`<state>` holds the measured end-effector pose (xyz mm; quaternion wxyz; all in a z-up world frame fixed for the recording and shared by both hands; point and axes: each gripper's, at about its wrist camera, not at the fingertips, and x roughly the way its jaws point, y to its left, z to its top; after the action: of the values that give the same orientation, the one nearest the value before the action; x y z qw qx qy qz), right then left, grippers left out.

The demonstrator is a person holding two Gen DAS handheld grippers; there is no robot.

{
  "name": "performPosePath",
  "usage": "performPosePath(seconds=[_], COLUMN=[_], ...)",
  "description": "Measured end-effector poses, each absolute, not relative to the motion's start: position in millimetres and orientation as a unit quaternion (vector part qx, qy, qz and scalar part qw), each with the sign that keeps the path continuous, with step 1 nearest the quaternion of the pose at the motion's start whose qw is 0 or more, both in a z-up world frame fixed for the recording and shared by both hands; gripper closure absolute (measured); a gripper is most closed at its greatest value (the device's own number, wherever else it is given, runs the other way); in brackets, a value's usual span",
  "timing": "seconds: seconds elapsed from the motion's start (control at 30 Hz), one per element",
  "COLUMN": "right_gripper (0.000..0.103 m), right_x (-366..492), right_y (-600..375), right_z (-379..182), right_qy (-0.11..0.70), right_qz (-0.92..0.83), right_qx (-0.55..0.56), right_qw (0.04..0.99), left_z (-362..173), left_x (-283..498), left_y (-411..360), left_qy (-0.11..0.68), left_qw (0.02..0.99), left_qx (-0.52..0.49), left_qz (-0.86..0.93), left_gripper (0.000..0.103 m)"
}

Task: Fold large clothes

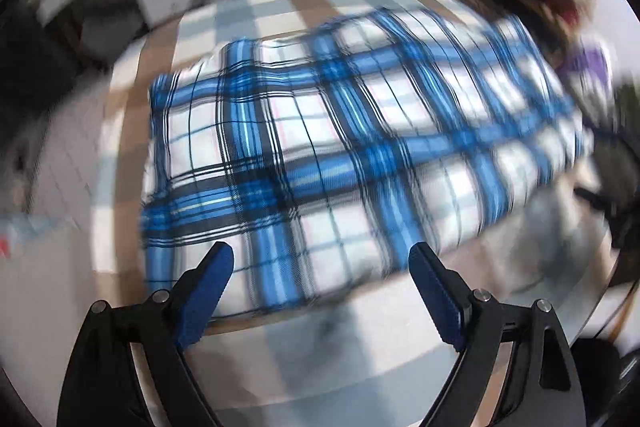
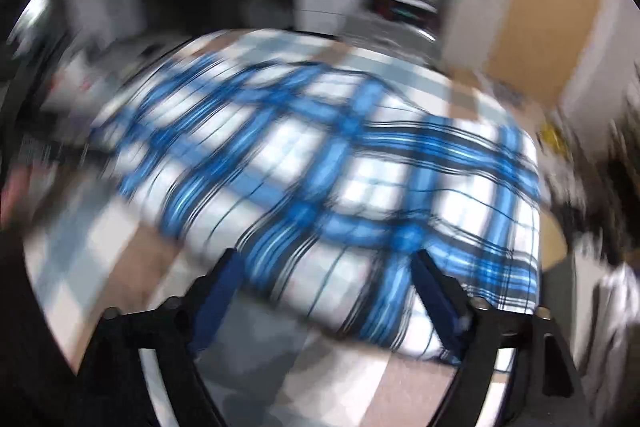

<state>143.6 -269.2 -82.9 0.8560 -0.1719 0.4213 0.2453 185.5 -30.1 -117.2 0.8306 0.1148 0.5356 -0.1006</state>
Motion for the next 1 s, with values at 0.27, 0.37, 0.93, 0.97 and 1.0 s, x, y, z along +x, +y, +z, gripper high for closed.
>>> performPosePath(seconds=[0.27, 0.37, 0.93, 0.97, 1.0], right_gripper=[0.032, 0.054, 0.101, 0.101, 0.101], right_x=[151.5, 171.4, 146.9, 140.1, 132.8], right_y=[-269.2, -271.9, -282.7, -287.0, -291.5], right_z=[-126.8, -126.2, -121.3, -121.3, -121.1], right_qy=[0.445, 0.477, 0.454, 0.454, 0.452], right_qz=[0.219, 0.228, 0.244, 0.244, 0.243], right_qx=[-0.265, -0.220, -0.238, -0.238, -0.240], right_qw=[0.827, 0.820, 0.823, 0.823, 0.824], left_z=[-143.4, -153.9, -152.9, -152.5, -151.2], left_x=[198.8, 207.2, 183.4, 179.3, 171.3], left_y=[-47.3, -55.2, -16.8, -14.7, -12.2], left_qy=[0.507, 0.532, 0.590, 0.590, 0.591], left_qw=[0.820, 0.793, 0.768, 0.767, 0.766], left_qx=[0.227, 0.251, 0.154, 0.154, 0.150], left_qz=[-0.140, -0.158, -0.197, -0.197, -0.202], left_gripper=[0.016, 0.022, 0.103, 0.103, 0.103])
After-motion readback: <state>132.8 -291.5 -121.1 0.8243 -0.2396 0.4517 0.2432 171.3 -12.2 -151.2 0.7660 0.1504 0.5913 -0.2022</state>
